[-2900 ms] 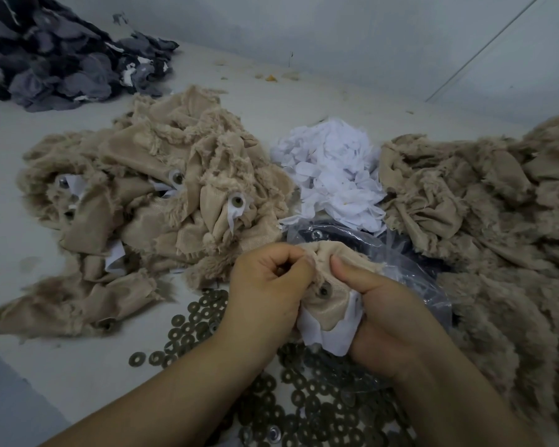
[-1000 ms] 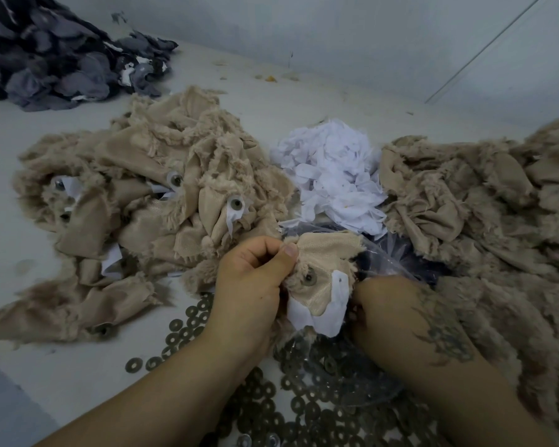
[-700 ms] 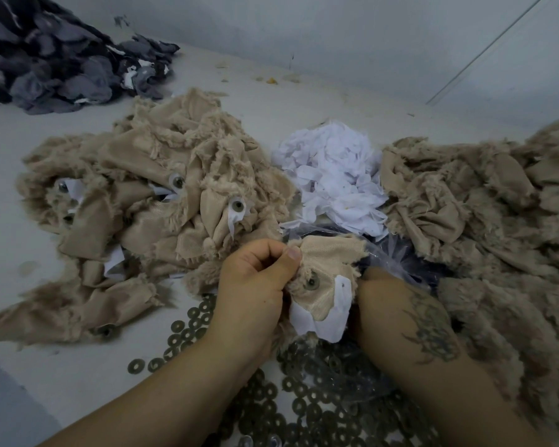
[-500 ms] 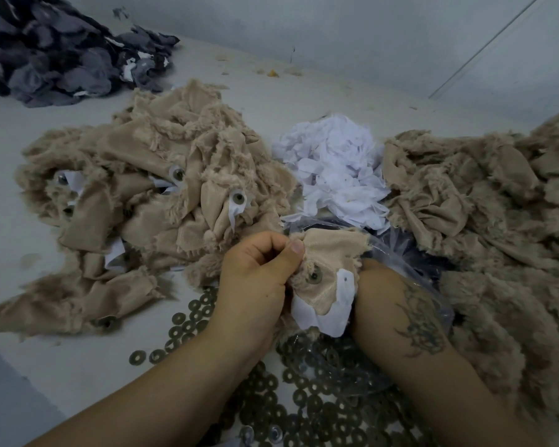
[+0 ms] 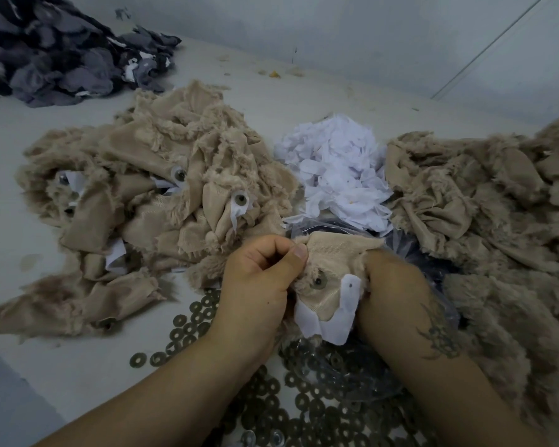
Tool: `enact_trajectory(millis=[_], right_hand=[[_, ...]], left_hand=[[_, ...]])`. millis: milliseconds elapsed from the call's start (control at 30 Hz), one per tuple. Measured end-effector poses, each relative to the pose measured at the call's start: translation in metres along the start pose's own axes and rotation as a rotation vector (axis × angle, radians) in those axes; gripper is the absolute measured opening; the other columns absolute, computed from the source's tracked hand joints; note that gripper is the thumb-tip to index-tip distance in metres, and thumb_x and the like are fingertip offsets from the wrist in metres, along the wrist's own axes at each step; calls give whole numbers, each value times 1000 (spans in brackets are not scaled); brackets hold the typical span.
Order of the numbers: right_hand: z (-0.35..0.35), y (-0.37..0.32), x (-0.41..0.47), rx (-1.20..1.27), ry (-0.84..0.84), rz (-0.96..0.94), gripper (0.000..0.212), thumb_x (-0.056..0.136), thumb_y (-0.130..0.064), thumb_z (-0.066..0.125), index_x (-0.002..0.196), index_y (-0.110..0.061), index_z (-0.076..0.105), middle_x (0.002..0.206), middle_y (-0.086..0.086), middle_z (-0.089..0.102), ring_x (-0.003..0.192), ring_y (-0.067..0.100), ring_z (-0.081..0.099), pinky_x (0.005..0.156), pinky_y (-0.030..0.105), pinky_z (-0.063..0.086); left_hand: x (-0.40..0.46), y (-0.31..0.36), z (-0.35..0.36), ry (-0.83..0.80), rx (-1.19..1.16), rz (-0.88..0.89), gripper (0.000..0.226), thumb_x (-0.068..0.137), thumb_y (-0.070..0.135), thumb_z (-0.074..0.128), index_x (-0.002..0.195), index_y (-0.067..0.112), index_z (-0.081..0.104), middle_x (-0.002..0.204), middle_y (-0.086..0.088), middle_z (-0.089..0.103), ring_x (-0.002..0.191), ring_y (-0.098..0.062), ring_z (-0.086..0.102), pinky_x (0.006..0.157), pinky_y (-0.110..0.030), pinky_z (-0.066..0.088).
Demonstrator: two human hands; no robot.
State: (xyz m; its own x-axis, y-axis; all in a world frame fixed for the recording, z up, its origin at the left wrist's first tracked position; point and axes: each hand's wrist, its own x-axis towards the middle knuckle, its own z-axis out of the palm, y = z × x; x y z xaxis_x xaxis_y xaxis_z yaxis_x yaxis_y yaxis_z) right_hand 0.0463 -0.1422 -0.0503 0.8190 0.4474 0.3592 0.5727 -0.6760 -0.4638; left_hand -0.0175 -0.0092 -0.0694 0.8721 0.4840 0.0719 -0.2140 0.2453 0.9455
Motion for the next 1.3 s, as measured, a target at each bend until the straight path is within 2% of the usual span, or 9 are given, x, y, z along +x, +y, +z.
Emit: enact_trajectory(millis=[100,233,333,533,733,967,1100,1167,1300], right_hand=[[-2,7,-3,170,-52,13,64,75,15,67,53,-31,27,44,-10,30,43,4,30,45,12,26],[-12,3,-5,629,-90,131,45,78,16,70,67,-27,70,64,-17,72,57,-4,65,54,8,48],[-12,0,-5,774,-138,167,35,82,15,68,76,-18,76,75,-4,77,64,5,70,57,17,55],[-11,1,-7,718,-64,161,44,77,23,65,67,-20,70,67,-12,73,58,2,67,51,13,52],[-10,-1,-8,749,10,123,57,77,21,69,48,-28,63,47,-14,63,42,-5,56,44,8,43],[-9,2,-9,826,-20,151,62,79,20,65,38,-26,62,41,-13,58,38,-6,50,41,8,40],[-11,1,-7,1047,-54,303,32,80,-20,67,59,4,62,57,28,55,46,35,50,46,40,48],[-11,-1,-8,1092,-93,351,74,70,-50,78,78,19,52,73,45,50,56,51,47,54,58,50],[-10,-5,-7,870,39,306,77,59,-54,76,62,18,48,54,33,47,41,30,38,39,35,42]], left_hand=[[0,-1,0,0,3,11,32,92,10,64,62,20,67,61,-4,58,58,-19,52,59,-32,47],[-2,1,1,-11,29,38,28,93,10,61,66,12,66,63,-21,58,58,-39,51,61,-42,49],[-5,2,3,-4,88,58,25,93,12,63,69,5,64,65,-29,57,57,-44,49,56,-40,47],[-6,9,7,-31,178,123,23,93,12,64,71,5,64,64,-33,56,56,-54,53,54,-63,48],[-5,8,8,-35,291,146,22,91,7,66,69,7,66,58,-9,64,48,-27,63,50,-36,52],[-7,10,10,-29,295,147,24,91,10,66,67,10,64,57,-17,62,51,-43,60,47,-45,49],[-5,11,9,-14,334,160,22,90,9,67,68,10,65,53,0,61,44,-19,56,43,-19,40],[-4,11,8,-44,336,161,21,91,10,67,70,8,65,56,-11,64,49,-34,59,42,-25,42],[-4,9,11,-83,403,225,18,88,4,68,71,7,68,63,-6,66,56,-22,64,51,-29,53]])
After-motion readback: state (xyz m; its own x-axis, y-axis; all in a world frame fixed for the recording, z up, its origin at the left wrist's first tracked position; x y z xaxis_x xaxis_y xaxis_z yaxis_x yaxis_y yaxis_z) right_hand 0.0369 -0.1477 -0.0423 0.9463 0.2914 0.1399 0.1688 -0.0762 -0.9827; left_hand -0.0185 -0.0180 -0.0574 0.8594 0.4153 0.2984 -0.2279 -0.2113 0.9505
